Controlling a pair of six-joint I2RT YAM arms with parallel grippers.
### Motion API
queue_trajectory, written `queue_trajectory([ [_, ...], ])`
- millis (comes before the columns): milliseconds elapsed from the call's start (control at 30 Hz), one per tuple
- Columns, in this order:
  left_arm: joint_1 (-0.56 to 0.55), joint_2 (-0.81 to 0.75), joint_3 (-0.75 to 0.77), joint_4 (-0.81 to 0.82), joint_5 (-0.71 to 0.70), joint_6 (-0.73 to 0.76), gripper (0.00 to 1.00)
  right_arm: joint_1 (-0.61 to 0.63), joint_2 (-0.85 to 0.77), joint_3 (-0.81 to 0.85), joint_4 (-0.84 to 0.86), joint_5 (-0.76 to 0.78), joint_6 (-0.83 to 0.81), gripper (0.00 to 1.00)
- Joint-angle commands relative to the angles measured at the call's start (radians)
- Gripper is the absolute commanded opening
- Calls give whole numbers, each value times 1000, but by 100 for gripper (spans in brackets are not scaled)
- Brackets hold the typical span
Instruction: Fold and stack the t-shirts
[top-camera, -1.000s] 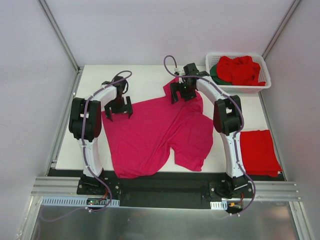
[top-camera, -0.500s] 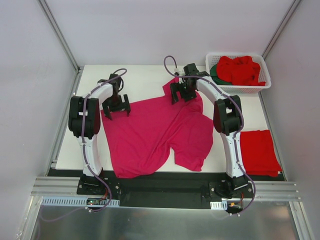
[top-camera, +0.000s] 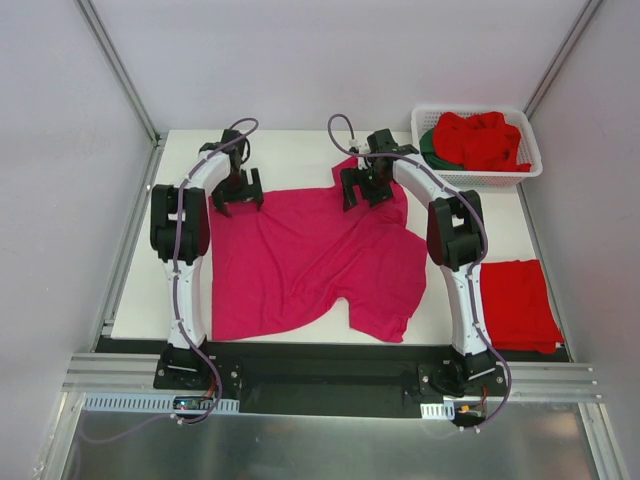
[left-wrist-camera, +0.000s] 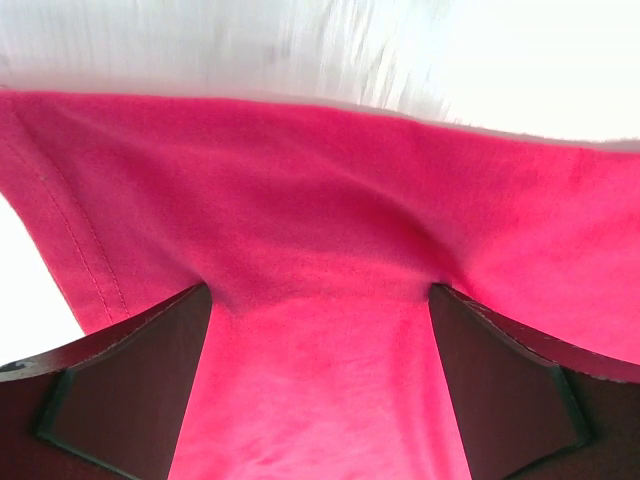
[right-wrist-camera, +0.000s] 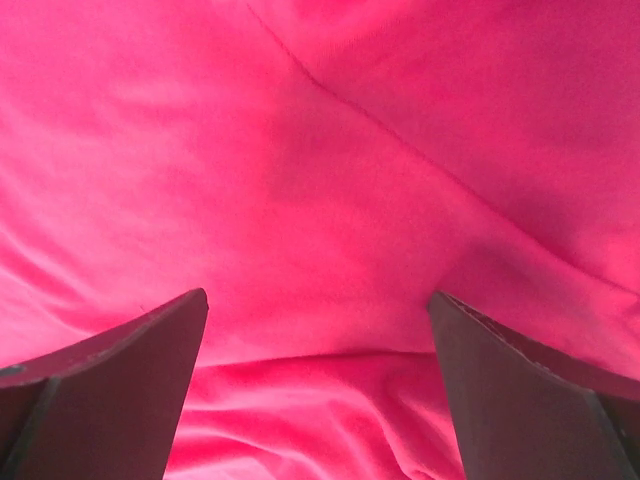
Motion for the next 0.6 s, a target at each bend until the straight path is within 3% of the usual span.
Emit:
queue_trajectory([
  [0,15,80,99,-14,15,31,91,-2,-94,-35,7,-35,30,96],
  [400,43,278,458,-153,-9,67,98,60,-238,-148,24,-35,71,96],
  [567,92,321,537,-181,9,65,98,115,-286,-190,6,22,65,96],
])
